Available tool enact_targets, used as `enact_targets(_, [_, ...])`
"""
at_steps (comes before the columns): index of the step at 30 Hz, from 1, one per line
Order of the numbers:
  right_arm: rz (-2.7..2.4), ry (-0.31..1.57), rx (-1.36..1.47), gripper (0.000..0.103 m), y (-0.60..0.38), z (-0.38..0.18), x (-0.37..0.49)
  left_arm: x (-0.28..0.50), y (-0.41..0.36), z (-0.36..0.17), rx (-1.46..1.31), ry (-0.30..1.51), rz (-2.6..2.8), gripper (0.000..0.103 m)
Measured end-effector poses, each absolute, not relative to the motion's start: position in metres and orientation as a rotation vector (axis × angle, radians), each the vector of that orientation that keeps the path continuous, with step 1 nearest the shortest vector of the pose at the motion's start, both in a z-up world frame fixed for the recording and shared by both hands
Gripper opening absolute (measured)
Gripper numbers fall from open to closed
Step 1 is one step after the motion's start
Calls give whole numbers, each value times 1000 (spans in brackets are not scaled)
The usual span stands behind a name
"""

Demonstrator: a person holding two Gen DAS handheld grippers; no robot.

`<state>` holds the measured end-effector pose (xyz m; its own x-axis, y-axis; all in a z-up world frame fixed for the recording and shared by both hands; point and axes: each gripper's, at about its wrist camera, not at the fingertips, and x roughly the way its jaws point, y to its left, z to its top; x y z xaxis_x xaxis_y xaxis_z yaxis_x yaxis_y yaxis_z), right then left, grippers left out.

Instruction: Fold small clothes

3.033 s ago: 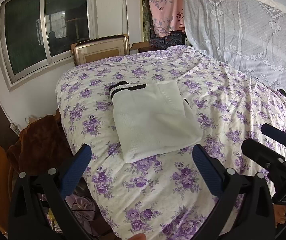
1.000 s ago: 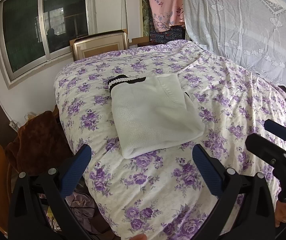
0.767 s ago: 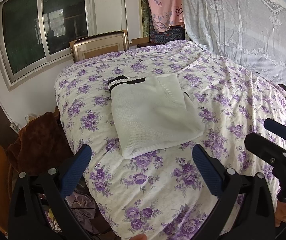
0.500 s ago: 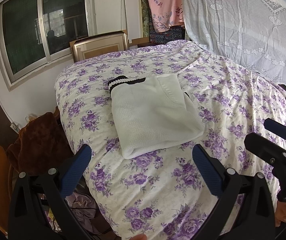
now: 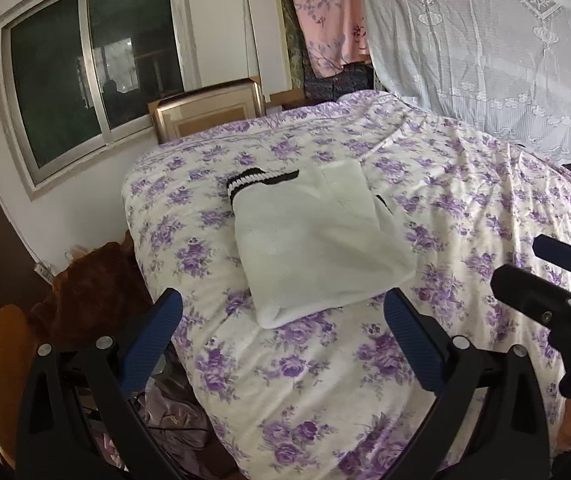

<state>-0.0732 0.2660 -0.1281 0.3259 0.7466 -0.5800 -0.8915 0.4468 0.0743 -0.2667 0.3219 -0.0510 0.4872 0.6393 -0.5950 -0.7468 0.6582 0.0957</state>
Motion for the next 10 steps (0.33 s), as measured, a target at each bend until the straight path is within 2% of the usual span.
enact_targets(10, [1091, 597, -279, 100, 266, -129, -74, -263, 341, -42, -273, 645, 813, 98])
